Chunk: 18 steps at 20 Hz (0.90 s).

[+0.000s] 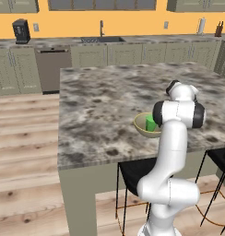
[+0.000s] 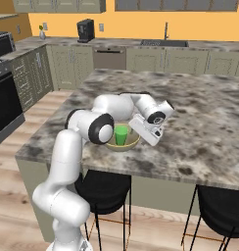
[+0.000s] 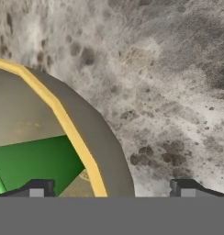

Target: Place the cup inside the bowl on the dining table and move the bowl to any counter.

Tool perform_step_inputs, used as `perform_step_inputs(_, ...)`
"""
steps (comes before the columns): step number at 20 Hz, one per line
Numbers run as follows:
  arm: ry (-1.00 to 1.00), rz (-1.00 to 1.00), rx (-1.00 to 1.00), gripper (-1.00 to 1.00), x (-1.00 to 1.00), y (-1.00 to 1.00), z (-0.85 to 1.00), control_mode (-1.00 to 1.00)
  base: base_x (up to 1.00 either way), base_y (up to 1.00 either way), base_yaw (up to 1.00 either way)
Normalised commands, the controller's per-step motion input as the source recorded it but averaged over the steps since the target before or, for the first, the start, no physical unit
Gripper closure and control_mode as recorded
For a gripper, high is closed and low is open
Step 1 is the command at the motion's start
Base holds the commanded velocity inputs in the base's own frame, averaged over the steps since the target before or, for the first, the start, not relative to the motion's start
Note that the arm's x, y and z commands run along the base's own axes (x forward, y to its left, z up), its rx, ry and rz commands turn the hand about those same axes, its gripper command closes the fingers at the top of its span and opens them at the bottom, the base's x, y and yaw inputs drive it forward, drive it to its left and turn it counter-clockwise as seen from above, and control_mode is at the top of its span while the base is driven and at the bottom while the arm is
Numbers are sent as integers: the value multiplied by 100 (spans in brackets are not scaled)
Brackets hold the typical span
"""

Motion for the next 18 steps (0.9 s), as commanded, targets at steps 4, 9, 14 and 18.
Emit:
perform_step_inputs(4, 0, 0, 0, 100, 0, 0, 0, -100, 0, 0, 0)
perform_step_inputs(9, 0, 0, 0, 100, 0, 0, 0, -100, 0, 0, 0)
perform_step_inputs(14, -5, 0, 0, 100, -3, 0, 1, -100, 0, 0, 0)
perform_step_inputs(18, -12, 0, 0, 100, -17, 0, 14, -100, 0, 0, 0)
